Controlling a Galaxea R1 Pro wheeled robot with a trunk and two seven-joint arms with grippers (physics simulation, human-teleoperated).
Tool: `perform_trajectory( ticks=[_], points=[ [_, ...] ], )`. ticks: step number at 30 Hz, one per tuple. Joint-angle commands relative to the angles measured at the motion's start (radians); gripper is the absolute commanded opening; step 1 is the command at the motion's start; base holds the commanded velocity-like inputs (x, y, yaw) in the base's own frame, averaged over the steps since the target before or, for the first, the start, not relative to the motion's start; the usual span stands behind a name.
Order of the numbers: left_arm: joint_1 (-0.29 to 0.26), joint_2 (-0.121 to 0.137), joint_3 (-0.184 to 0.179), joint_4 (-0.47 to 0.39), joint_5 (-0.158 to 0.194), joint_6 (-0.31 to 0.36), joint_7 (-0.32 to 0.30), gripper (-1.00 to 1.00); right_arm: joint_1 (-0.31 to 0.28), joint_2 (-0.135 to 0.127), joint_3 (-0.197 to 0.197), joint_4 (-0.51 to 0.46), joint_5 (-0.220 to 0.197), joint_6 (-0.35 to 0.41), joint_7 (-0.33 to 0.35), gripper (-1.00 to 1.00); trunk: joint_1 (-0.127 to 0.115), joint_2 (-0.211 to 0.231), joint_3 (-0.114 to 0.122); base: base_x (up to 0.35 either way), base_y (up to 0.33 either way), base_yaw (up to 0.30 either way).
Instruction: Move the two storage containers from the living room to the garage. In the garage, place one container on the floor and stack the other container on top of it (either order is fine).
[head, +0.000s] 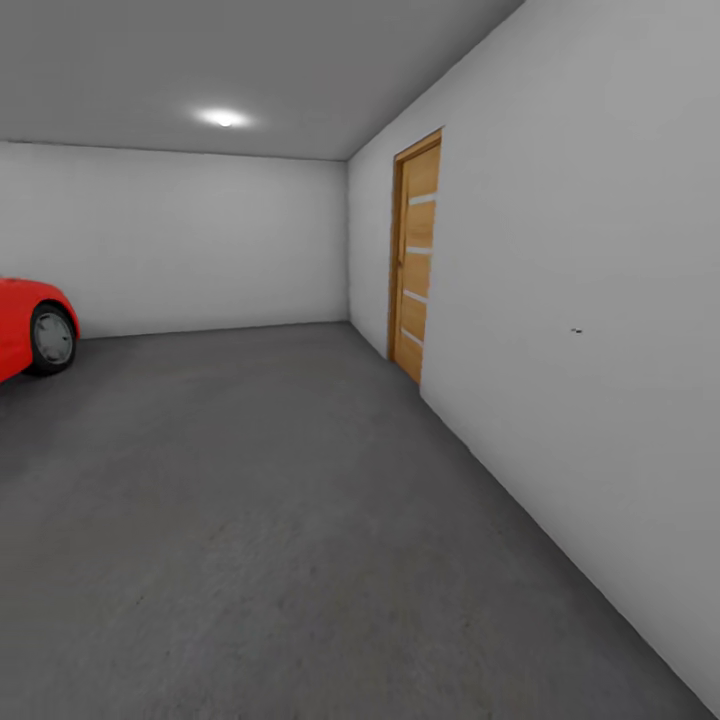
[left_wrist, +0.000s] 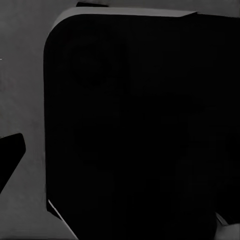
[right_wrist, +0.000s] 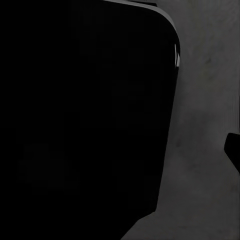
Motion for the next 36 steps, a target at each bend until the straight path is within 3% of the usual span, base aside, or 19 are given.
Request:
perform_trajectory(
  ticks=[1, 8, 11, 18, 24, 36],
  points=[
    [0.000, 0.001, 0.002, -0.001, 0.013, -0.001, 0.000, 1.00, 0.000, 0.000, 0.000, 0.000, 0.009, -0.003, 0.000, 1.00, 0.000, 0.000, -0.001, 0.000, 0.000, 0.300],
    [0.000, 0.003, 0.002, -0.001, 0.092, -0.001, 0.000, 1.00, 0.000, -0.001, 0.006, 0.000, 0.014, -0.003, 0.000, 1.00, 0.000, 0.000, -0.001, 0.000, 0.000, 0.300],
    [0.000, 0.003, 0.002, -0.001, 0.105, -0.001, -0.001, 1.00, 0.000, -0.002, 0.006, 0.000, 0.013, -0.003, 0.000, 1.00, 0.000, 0.000, -0.001, 0.000, 0.000, 0.300],
    [0.000, 0.002, 0.001, -0.001, 0.114, -0.001, -0.001, 1.00, 0.000, -0.002, 0.006, 0.000, 0.013, -0.002, 0.000, 1.00, 0.000, 0.000, -0.001, 0.000, 0.000, 0.288],
    [0.000, 0.001, 0.001, 0.000, 0.114, -0.001, -0.001, 1.00, 0.000, -0.005, 0.006, 0.000, 0.010, 0.000, 0.000, 1.00, 0.000, 0.000, -0.001, 0.017, 0.000, 0.082],
    [0.000, 0.003, 0.001, 0.001, 0.117, 0.002, -0.001, 1.00, 0.000, -0.007, 0.008, 0.000, 0.012, 0.000, 0.000, 1.00, 0.000, 0.000, -0.001, 0.281, 0.000, 0.005]
  ],
)
